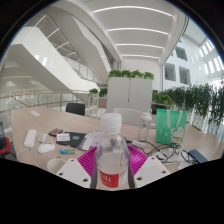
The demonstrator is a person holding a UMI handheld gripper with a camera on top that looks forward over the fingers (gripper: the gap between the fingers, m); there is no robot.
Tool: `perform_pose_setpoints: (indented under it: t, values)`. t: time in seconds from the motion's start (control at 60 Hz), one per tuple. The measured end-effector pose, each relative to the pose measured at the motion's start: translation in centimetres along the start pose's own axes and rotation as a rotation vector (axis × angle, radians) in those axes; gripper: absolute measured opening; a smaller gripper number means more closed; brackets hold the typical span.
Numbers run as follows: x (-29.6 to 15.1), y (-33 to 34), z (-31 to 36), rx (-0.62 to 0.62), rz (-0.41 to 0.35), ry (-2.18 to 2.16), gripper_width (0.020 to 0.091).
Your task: Pour water
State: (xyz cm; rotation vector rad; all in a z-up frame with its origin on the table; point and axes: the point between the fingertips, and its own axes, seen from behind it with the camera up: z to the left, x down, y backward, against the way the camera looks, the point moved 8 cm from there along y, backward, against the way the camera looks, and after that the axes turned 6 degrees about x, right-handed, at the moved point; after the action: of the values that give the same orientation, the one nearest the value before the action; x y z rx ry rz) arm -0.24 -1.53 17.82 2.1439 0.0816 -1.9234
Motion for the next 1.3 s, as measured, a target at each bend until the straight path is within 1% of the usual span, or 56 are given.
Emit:
perform_pose_setpoints:
  t: [0.017, 0.067, 0.083, 0.133, 0.15, 0.233, 0.267, 0.3, 0.317, 0.35, 0.367, 0.383, 0.433, 0.45, 0.483, 0.55, 0.6, 0.65, 0.683, 0.717, 0.75, 0.767, 0.783, 0.85, 1.0, 1.167, 1.3]
  values:
    - [-0.7, 0.4, -0.7, -0.003, 0.021, -0.009, 0.0430]
    - [1.6, 0.5, -1.1, -0.021, 0.071, -0.043, 0.0428]
    - [3.4, 0.0, -1.2, -0.029, 0.080, -0.051, 0.0429]
    - [5.3, 0.0, -1.5, -0.033, 0.118, -0.059, 0.0445]
    - [5.9, 0.0, -1.6, -0.031, 0.128, -0.062, 0.0437]
    - [8.3, 0.1, -2.0, -0.025, 0.156, -0.094, 0.0441]
    - [8.3, 0.3, -2.1, -0.023, 0.115, -0.111, 0.0447]
    - [8.4, -0.2, -2.4, -0.022, 0.120, -0.112, 0.0451]
    - [8.7, 0.1, -2.4, -0.026, 0.110, -0.113, 0.0458]
    - [8.9, 0.2, -2.3, -0.030, 0.107, -0.103, 0.0449]
    - [8.4, -0.3, -2.2, -0.033, 0.108, -0.095, 0.0461]
    - [8.4, -0.1, -2.2, -0.038, 0.104, -0.085, 0.0451]
    - [8.5, 0.1, -2.3, -0.043, 0.094, -0.075, 0.0450]
    - [8.4, -0.1, -2.1, -0.042, 0.097, -0.081, 0.0464]
    - [8.4, -0.1, -2.3, -0.040, 0.106, -0.092, 0.0465]
    - [8.3, -0.2, -2.4, -0.054, 0.132, -0.081, 0.0496]
    - [8.2, -0.3, -2.4, -0.053, 0.156, -0.075, 0.0527]
    - [8.3, -0.1, -2.5, -0.035, 0.202, -0.069, 0.0565]
    - [8.7, 0.0, -2.8, -0.020, 0.243, -0.065, 0.0629]
    - [8.8, 0.6, -2.7, -0.016, 0.278, -0.066, 0.0715]
    - [8.4, 1.2, -2.4, -0.023, 0.294, -0.081, 0.0807]
    - [8.2, 1.6, -2.3, -0.024, 0.299, -0.090, 0.0841]
    - [8.2, 1.8, -2.4, -0.017, 0.306, -0.098, 0.0854]
    - [7.2, 4.2, -2.1, 0.008, 0.332, -0.124, 0.0839]
    - [4.0, 10.4, -0.5, 0.078, 0.366, -0.129, 0.0839]
    - [0.0, 17.9, 2.9, 0.110, 0.371, -0.123, 0.0838]
    - [-2.1, 21.8, 4.7, 0.144, 0.356, -0.113, 0.0844]
